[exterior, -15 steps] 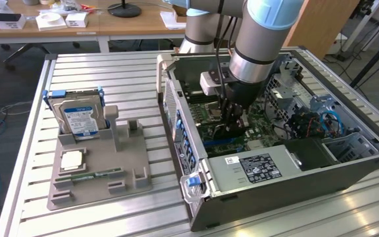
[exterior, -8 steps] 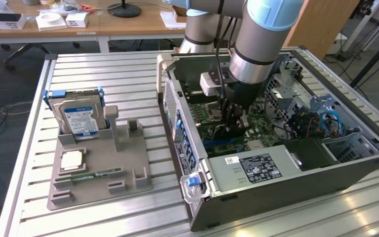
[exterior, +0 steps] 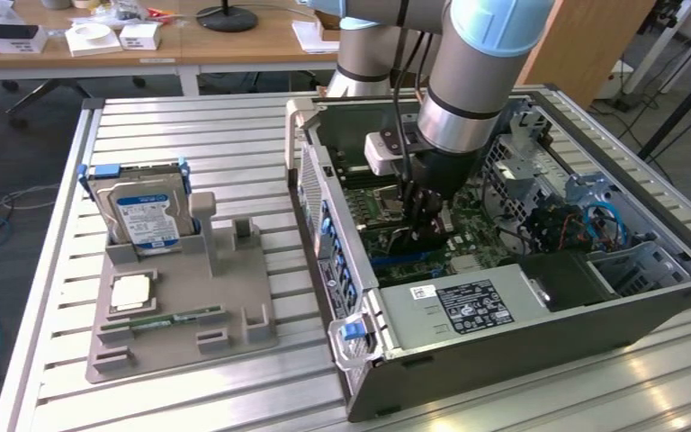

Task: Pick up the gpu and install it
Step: 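Insert the gpu into the slot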

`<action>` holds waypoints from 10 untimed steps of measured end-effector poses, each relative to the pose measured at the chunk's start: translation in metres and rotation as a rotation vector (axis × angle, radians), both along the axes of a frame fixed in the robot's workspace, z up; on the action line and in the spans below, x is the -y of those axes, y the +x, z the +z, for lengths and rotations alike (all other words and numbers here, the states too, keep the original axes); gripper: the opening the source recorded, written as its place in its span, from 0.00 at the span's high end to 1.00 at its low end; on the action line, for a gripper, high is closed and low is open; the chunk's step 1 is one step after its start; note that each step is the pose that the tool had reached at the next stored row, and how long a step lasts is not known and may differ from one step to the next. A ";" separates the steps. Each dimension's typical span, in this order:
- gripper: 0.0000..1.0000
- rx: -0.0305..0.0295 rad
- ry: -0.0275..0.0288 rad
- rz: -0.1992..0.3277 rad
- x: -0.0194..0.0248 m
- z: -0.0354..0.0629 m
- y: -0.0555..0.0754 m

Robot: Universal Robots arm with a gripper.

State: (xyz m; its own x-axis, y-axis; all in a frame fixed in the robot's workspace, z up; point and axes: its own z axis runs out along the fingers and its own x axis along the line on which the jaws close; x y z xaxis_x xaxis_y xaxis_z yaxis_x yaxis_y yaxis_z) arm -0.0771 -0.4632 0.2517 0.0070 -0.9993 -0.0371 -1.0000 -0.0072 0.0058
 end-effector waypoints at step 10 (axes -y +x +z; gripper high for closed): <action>0.74 0.0000 0.0001 0.000 0.0000 0.0000 0.000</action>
